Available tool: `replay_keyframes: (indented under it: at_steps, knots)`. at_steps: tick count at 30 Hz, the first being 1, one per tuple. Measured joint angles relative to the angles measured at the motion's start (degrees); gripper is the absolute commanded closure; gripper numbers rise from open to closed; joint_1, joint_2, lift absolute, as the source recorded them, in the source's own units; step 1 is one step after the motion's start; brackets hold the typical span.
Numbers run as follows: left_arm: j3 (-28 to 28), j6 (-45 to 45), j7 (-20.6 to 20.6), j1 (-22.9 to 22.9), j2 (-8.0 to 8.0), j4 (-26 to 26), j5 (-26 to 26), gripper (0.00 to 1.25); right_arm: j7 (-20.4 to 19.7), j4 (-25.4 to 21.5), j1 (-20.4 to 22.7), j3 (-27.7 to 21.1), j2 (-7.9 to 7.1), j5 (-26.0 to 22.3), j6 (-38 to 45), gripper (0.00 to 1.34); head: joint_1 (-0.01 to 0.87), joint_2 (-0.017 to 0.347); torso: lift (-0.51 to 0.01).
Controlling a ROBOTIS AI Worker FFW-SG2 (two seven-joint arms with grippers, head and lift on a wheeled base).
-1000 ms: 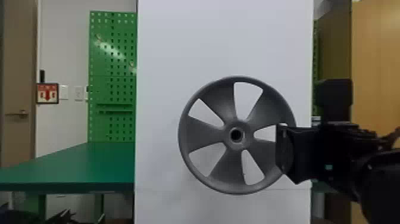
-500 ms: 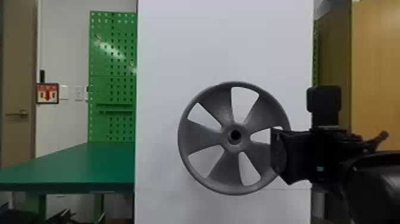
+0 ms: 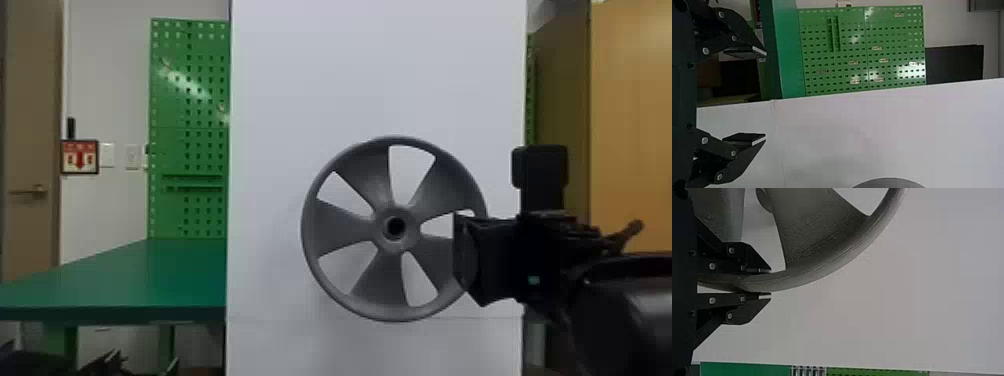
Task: Hold the wheel and insert it
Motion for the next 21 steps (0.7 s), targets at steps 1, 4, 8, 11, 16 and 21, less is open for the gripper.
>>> replay_keyframes:
  at_steps: [1, 4, 8, 11, 16, 21]
  knots:
    - [0.0, 0.0, 0.0, 0.0, 0.00, 0.0, 0.0, 0.50, 0.0, 0.1, 0.0, 0.0, 0.00, 0.0, -0.2, 1.19, 0.000, 0.002, -0.498]
    - [0.0, 0.0, 0.0, 0.0, 0.00, 0.0, 0.0, 0.50, 0.0, 0.6, -0.2, 0.0, 0.01, 0.2, -0.6, 1.19, 0.000, 0.002, -0.498]
    - [-0.1, 0.0, 0.0, 0.0, 0.00, 0.0, -0.1, 0.50, 0.0, 1.2, -0.3, -0.1, 0.00, 0.2, -1.6, 1.19, 0.000, 0.002, -0.498]
    - [-0.1, 0.0, 0.0, 0.0, 0.00, 0.0, -0.1, 0.50, 0.0, 2.0, -0.3, -0.1, -0.06, 0.1, -2.6, 1.19, 0.000, 0.002, -0.498]
    - [0.0, 0.0, 0.0, 0.0, 0.00, 0.0, 0.0, 0.50, 0.0, 3.2, -0.4, -0.3, -0.13, -0.1, -3.8, 1.19, 0.000, 0.002, -0.498]
    - [0.0, 0.0, 0.0, 0.0, 0.00, 0.0, 0.0, 0.50, 0.0, 4.4, -0.5, -0.4, -0.30, -0.1, -4.8, 1.19, 0.000, 0.002, -0.498]
